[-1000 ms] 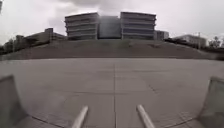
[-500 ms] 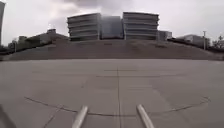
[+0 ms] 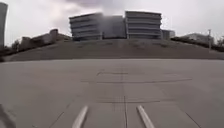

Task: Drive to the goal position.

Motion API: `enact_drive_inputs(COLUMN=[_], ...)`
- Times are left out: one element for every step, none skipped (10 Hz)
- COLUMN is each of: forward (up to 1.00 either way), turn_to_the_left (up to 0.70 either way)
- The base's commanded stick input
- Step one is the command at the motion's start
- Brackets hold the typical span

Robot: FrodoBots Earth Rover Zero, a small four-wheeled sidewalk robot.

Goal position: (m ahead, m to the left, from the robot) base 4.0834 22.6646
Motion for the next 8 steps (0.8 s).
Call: enact_drive_inputs(forward=[1.0, 1.0, 1.0, 1.0, 1.0, 1.0, 1.0, 1.0], turn_to_the_left=[0.0, 0.09, 0.27, 0.27, 0.27, 0.27, 0.27, 0.27])
